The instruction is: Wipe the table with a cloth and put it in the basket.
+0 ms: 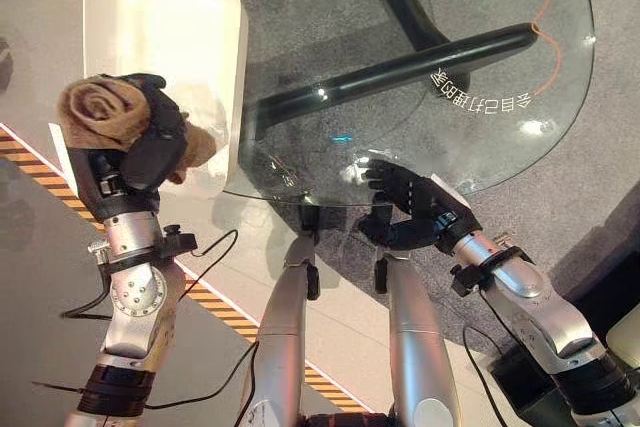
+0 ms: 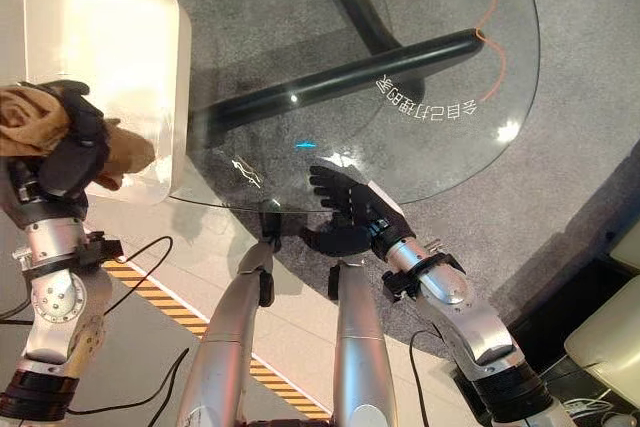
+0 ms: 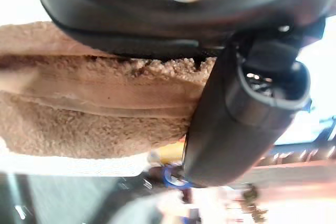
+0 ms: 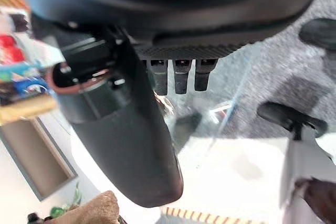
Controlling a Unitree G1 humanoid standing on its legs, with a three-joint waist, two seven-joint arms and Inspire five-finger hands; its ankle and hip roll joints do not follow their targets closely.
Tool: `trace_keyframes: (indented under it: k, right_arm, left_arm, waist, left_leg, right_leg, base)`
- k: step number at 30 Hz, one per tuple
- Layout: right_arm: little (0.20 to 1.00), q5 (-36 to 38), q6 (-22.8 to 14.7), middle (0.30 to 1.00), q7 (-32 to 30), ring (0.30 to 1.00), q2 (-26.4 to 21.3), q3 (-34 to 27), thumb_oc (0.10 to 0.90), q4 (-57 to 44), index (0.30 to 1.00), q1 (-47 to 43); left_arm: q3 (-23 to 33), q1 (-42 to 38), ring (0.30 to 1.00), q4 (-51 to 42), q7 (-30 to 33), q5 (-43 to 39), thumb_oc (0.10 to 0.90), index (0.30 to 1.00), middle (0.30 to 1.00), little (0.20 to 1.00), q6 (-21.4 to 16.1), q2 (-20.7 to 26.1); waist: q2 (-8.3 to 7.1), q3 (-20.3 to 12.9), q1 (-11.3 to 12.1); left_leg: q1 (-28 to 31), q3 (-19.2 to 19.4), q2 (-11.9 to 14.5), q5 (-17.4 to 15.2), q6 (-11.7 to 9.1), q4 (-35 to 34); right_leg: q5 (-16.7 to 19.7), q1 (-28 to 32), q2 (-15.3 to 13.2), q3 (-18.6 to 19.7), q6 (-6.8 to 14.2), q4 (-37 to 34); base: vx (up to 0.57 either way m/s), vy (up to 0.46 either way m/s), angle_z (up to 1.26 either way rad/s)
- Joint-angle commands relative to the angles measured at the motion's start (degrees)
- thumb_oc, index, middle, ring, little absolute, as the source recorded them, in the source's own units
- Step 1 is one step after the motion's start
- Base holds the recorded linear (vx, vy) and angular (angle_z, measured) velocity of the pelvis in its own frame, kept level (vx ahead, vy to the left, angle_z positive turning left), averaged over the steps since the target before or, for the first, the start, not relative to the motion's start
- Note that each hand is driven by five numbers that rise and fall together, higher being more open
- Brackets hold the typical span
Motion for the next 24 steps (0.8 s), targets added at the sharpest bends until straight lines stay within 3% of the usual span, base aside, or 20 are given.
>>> trace_keyframes:
  k: [1, 7, 12, 16, 24]
  right_arm:
    - [0.9, -2.26, 2.07, 0.9, 4.71, 0.9, -2.84, 1.86, 0.8, -3.56, 0.9, -0.47]
    - [0.9, -2.8, 7.18, 0.9, 6.05, 0.9, -5.28, 5.74, 0.8, 0.45, 0.9, -2.39]
    - [0.9, 0.69, 9.17, 0.9, 6.61, 0.9, -7.58, 9.3, 0.8, 7.03, 0.9, -6.13]
    - [0.9, 3.1, 9.49, 0.9, 6.94, 0.9, -8.66, 10.53, 0.8, 8.32, 0.9, -7.29]
    - [0.9, 5.73, 9.54, 0.9, 5.97, 0.9, -7.95, 13.59, 0.8, 11.81, 0.9, -10.48]
  left_arm:
    - [7.0, -1.4, 0.3, -3.17, 8.56, 8.6, 0.1, 0.3, 0.3, 0.2, -0.28, 4.98]
    - [5.31, -6.27, 0.3, 4.91, 11.3, 9.84, 0.1, 0.3, 0.3, 0.2, 6.18, 7.92]
    - [0.91, -15.19, 0.3, 20.79, 12.06, 8.54, 0.1, 0.3, 0.3, 0.2, 11.93, 12.95]
    - [-1.27, -19.62, 0.3, 26.88, 11.65, 6.62, 0.1, 0.3, 0.3, 0.2, 13.34, 14.86]
    - [-4.93, -29.77, 0.3, 37.21, 9.54, 1.96, 0.1, 0.3, 0.3, 0.2, 12.51, 15.96]
  waist:
    - [2.92, -1.52, -0.9]
    - [2.83, -1.52, -1.37]
    - [2.31, -1.52, -2.81]
    - [1.72, -1.52, -3.66]
    - [0.4, -1.52, -4.63]
  left_leg:
    - [0.28, -1.08, -3.66, -4.32, -0.51, 2.61]
    - [-0.53, -0.52, -3.49, -4.35, -0.87, 3.14]
    - [-1.99, 0.78, -2.62, -4.25, -1.1, 3.85]
    - [-2.81, 1.27, -2.17, -4.3, -1.19, 4.2]
    - [-5.1, 1.83, -1.73, -4.69, -1.26, 5.47]
  right_leg:
    - [-1.73, 1.88, 3.0, -1.11, -0.37, -2.31]
    - [-1.89, 0.91, 2.97, -0.8, -0.46, -1.81]
    - [-1.33, -1.11, 3.23, 0.05, -0.24, -1.35]
    - [-0.86, -2.25, 3.54, 0.72, -0.02, -1.09]
    - [-0.27, -4.65, 3.84, 1.66, 0.46, -0.33]
  base:
    - [0.03, 0.092, -0.02]
    - [0.03, 0.084, -0.01]
    - [0.03, 0.091, -0.06]
    - [0.03, 0.064, -0.01]
    - [0.03, 0.061, -0.02]
